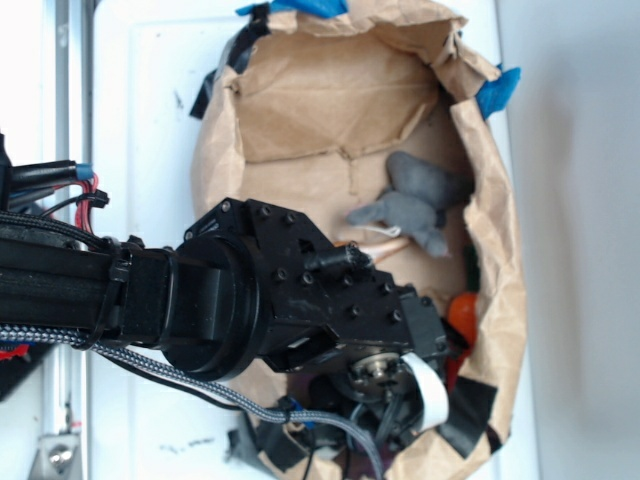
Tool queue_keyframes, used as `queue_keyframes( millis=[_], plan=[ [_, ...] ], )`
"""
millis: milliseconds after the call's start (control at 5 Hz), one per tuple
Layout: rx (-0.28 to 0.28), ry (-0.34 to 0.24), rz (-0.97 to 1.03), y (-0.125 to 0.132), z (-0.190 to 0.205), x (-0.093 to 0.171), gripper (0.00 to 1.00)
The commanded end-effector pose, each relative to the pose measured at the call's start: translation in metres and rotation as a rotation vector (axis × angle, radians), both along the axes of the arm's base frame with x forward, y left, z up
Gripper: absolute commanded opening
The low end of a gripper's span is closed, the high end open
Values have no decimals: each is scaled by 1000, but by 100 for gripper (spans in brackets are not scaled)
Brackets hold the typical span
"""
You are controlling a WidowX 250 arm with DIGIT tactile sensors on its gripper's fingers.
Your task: Grab the green block.
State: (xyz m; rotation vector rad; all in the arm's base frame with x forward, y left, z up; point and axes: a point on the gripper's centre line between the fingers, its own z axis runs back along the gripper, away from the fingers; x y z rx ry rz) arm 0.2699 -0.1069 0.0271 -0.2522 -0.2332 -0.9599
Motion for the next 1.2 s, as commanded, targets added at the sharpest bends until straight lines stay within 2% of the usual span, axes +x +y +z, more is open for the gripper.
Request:
queue_keyframes(
  millis=[0,400,600,800,1000],
  plan=[
    [-22,-14,85,9,14,-10,0],
    [29,-31,174,24,33,-6,0],
    [56,34,422,55,68,-7,0],
    [101,84,670,76,104,-19,0],
    [120,63,923,86,133,-37,0]
  ],
)
